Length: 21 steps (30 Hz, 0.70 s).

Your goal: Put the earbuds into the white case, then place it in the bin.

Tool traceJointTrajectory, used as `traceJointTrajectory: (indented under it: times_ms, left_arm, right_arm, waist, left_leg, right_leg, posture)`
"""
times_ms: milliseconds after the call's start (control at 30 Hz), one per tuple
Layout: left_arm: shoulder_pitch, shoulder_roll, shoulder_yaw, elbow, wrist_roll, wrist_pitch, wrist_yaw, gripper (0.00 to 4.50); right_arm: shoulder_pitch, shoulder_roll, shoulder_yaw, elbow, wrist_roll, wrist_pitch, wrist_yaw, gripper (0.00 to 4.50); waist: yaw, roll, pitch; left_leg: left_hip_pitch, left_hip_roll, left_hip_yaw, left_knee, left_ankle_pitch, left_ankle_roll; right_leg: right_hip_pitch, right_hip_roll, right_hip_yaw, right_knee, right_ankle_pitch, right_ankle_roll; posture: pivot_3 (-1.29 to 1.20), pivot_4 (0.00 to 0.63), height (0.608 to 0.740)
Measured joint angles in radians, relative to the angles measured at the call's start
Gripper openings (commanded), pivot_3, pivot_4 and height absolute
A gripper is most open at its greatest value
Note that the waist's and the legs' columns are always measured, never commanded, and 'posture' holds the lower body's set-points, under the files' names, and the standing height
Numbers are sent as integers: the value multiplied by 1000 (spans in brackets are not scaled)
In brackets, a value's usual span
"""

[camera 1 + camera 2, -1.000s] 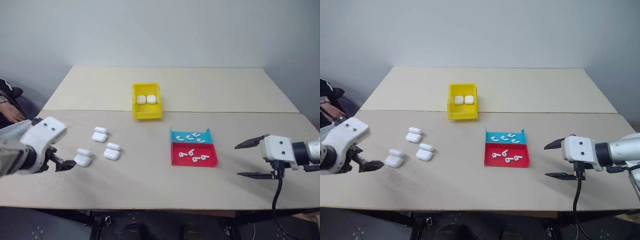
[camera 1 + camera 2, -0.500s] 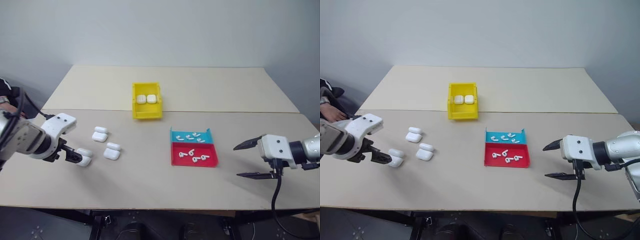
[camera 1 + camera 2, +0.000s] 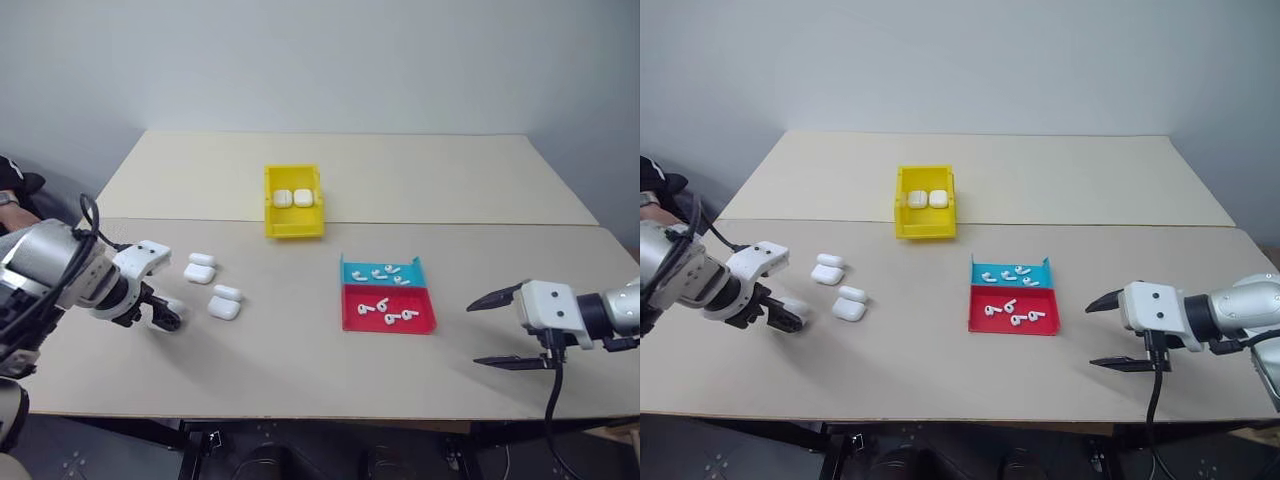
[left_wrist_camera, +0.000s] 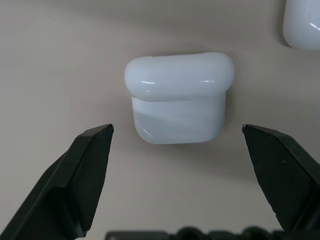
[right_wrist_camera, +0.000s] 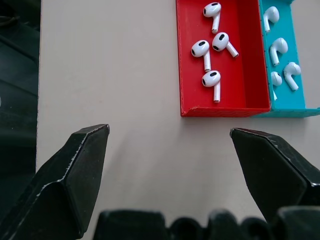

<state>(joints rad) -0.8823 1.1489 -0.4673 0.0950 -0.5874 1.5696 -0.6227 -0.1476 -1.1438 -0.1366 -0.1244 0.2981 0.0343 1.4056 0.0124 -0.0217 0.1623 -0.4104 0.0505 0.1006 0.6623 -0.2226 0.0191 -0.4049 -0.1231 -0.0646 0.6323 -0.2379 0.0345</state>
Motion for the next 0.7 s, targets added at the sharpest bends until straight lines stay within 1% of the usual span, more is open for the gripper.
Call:
traceJointTrajectory:
  times_ms: [167,333,567,700]
  left_arm:
    - [-24,-15,-38,58,44,-45,-59,4500]
    - [-33,-46,-104,99,94,-92,-128,4500]
    - [-53,-74,-128,133,155,-126,-180,4500]
    - [-53,-75,-133,134,176,-126,-199,4500]
  right_arm:
    - [5,0,0,-14,0,11,-14,4481]
    - [10,0,-1,-24,0,18,-19,4481]
    - [32,0,-15,-29,0,20,-25,4481]
    - [46,0,-27,-34,0,21,-29,4481]
  waist:
    - [0,0,0]
    - [0,0,0]
    - [0,0,0]
    - [0,0,0]
  left_leg:
    - [0,0,0,0,0,0]
    - [0,0,0,1,0,0]
    - [-1,0,0,1,0,0]
    - [0,0,0,1,0,0]
  right_leg:
    - [0,0,0,0,0,0]
    - [0,0,0,0,0,0]
    - [0,0,0,0,0,0]
    - [0,0,0,0,0,0]
  posture:
    - [0,150,740]
    - [0,150,740]
    - [0,150,740]
    - [0,150,740]
